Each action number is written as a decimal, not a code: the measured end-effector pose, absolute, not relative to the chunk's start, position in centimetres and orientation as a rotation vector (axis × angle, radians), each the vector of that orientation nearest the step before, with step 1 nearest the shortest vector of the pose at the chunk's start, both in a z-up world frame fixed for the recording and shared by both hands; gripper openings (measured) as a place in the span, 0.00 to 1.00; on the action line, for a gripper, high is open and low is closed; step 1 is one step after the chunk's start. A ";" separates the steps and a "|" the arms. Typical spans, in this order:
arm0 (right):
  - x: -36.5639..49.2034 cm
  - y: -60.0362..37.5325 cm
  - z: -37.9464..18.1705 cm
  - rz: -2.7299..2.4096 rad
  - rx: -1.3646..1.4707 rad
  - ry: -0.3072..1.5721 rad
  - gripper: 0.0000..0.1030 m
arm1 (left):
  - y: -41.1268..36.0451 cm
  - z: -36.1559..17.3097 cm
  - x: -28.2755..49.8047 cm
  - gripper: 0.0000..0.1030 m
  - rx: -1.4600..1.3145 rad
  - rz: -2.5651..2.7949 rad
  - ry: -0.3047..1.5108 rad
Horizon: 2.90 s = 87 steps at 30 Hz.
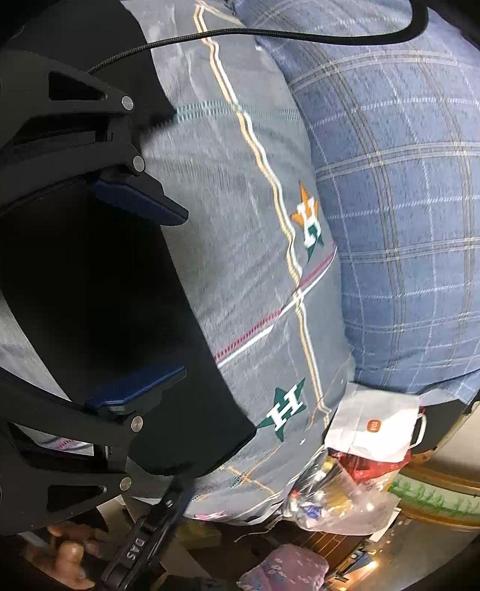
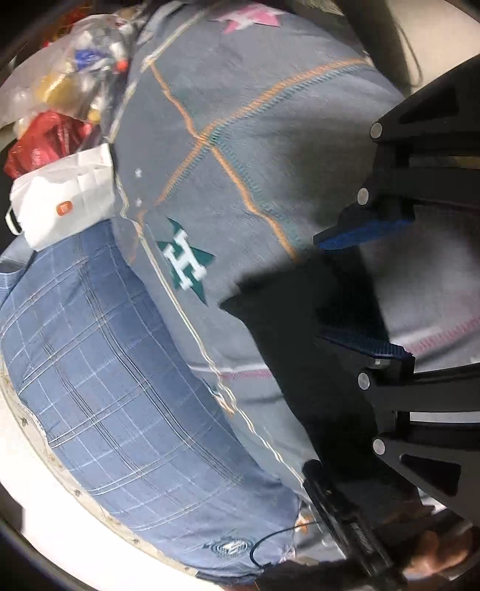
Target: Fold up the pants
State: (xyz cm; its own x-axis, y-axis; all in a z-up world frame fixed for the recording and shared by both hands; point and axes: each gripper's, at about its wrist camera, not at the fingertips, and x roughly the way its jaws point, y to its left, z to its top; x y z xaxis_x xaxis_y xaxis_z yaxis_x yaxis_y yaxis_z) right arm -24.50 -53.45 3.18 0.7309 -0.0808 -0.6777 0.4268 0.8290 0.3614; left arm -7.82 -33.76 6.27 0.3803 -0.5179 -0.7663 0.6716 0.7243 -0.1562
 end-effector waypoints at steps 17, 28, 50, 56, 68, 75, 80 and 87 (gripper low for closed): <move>-25.3 -56.1 2.5 -0.375 0.481 0.828 0.14 | -37.8 4.9 -7.9 0.75 0.244 -0.827 0.912; -24.6 -54.5 0.4 -0.364 0.505 0.839 0.22 | -41.6 6.3 -8.3 0.74 0.312 -0.977 0.891; -26.1 -52.9 -2.1 -0.116 0.831 0.532 0.46 | -52.6 2.6 -9.5 0.47 0.536 -1.255 0.899; -24.8 -53.6 -1.4 -0.087 0.872 0.539 0.17 | -51.5 3.3 -7.7 0.13 0.433 -1.251 0.969; -20.5 -42.1 9.4 0.209 0.500 0.492 0.11 | -32.0 13.3 -3.1 0.13 0.066 -1.052 0.895; -14.4 -31.7 4.9 0.429 0.379 0.705 0.12 | -18.2 9.3 -1.3 0.13 -0.113 -0.765 0.976; -14.1 -31.3 4.4 0.507 0.437 0.799 0.24 | -14.9 7.0 -3.1 0.28 -0.175 -0.706 1.025; -17.4 -38.9 8.3 0.300 0.460 0.635 0.45 | -15.9 7.4 -5.2 0.61 -0.265 -0.735 0.977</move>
